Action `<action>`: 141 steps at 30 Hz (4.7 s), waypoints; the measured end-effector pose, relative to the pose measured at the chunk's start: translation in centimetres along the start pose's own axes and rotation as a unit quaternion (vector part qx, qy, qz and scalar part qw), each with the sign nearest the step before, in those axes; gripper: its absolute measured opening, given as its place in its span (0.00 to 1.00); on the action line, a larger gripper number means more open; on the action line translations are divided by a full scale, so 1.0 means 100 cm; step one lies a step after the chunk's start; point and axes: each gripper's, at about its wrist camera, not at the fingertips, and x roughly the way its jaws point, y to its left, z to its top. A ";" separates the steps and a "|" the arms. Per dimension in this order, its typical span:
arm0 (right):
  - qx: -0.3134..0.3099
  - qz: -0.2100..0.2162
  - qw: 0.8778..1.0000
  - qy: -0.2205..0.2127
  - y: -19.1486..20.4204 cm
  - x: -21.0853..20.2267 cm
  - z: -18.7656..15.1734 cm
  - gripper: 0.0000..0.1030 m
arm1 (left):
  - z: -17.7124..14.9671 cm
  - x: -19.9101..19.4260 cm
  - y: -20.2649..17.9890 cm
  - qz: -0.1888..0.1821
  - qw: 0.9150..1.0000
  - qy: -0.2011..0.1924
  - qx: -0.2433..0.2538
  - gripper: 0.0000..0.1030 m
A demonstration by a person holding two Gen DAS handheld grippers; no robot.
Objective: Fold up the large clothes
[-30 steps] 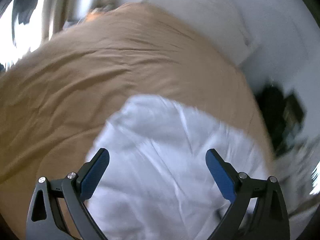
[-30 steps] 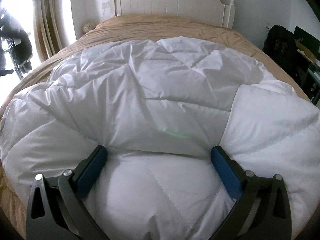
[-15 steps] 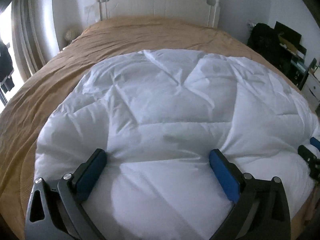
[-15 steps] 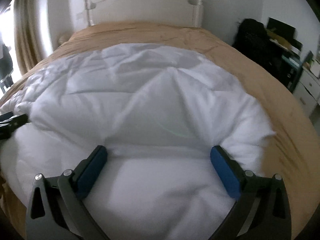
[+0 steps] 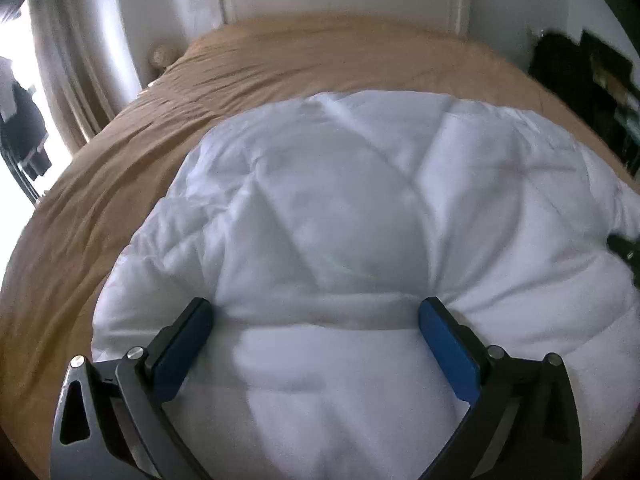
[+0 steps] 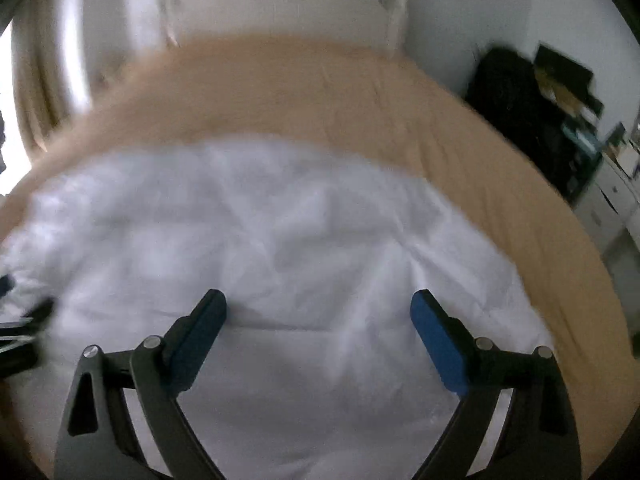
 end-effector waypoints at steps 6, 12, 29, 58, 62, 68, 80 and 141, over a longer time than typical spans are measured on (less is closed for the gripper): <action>0.045 -0.015 0.999 0.003 -0.057 0.008 -0.005 0.91 | -0.009 0.010 0.074 0.025 0.997 0.015 -0.070 1.00; 0.084 -0.030 0.994 -0.060 -0.077 -0.039 -0.018 0.93 | -0.007 -0.027 0.107 0.015 0.989 0.003 -0.145 0.91; -0.025 0.027 0.996 -0.081 -0.026 -0.057 -0.053 0.99 | -0.027 -0.071 0.030 0.027 0.997 -0.068 -0.034 0.98; 0.103 -0.068 0.983 0.133 -0.056 0.107 0.107 0.99 | 0.095 0.085 0.088 0.086 0.985 0.114 -0.100 1.00; 0.080 0.010 0.996 0.032 -0.042 0.027 0.090 0.95 | 0.084 0.007 0.107 0.044 0.987 0.044 -0.147 0.93; -0.023 0.015 0.999 -0.047 0.009 -0.070 -0.006 0.96 | 0.002 -0.088 0.084 -0.024 0.991 -0.023 -0.127 1.00; 0.140 0.021 0.990 0.004 -0.117 -0.056 -0.059 1.00 | -0.055 -0.055 0.162 -0.016 0.975 0.033 -0.221 0.99; -0.059 0.206 0.975 0.055 0.145 -0.094 -0.103 0.15 | -0.153 -0.062 0.145 -0.268 0.872 0.066 -0.405 0.66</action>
